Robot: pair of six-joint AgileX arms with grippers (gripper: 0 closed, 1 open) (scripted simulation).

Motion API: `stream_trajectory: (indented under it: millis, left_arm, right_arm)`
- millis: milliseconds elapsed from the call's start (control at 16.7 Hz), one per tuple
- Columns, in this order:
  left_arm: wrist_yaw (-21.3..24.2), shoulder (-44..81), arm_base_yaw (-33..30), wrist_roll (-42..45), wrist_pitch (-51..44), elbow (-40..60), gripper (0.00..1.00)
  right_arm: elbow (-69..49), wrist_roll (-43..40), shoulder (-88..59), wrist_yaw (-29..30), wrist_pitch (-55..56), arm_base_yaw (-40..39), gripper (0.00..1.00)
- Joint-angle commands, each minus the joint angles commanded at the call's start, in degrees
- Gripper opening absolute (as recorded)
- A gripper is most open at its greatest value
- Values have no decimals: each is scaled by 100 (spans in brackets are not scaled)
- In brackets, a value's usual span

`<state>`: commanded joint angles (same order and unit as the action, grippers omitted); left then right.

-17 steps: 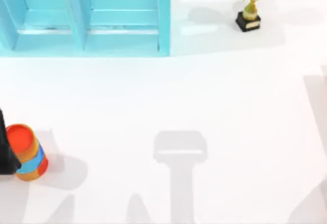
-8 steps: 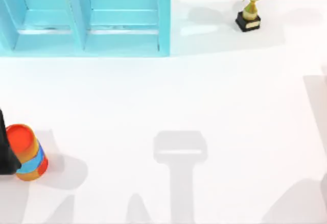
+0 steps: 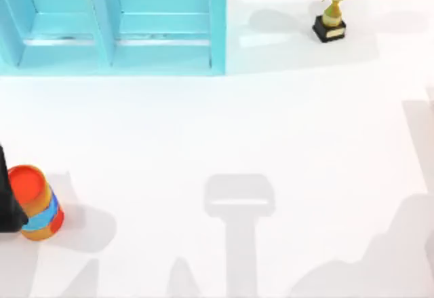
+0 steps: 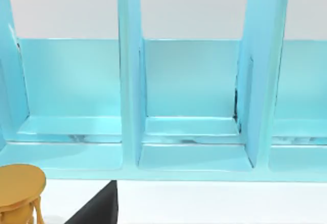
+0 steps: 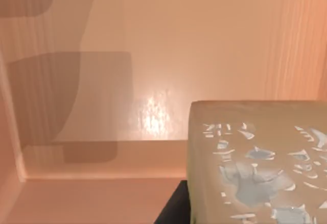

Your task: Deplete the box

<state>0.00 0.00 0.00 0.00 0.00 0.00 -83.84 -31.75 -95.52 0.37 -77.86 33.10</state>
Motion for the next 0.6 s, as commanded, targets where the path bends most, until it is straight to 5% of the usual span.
stream_trajectory:
  millis: [360,600]
  left_arm:
    - [0,0,0,0,0,0,100]
    - [0,0,0,0,0,0,100]
  right_arm:
    - [-139,209,-175,10,17,-207,0]
    - [-901,1196,-947,46,27,-1206,0]
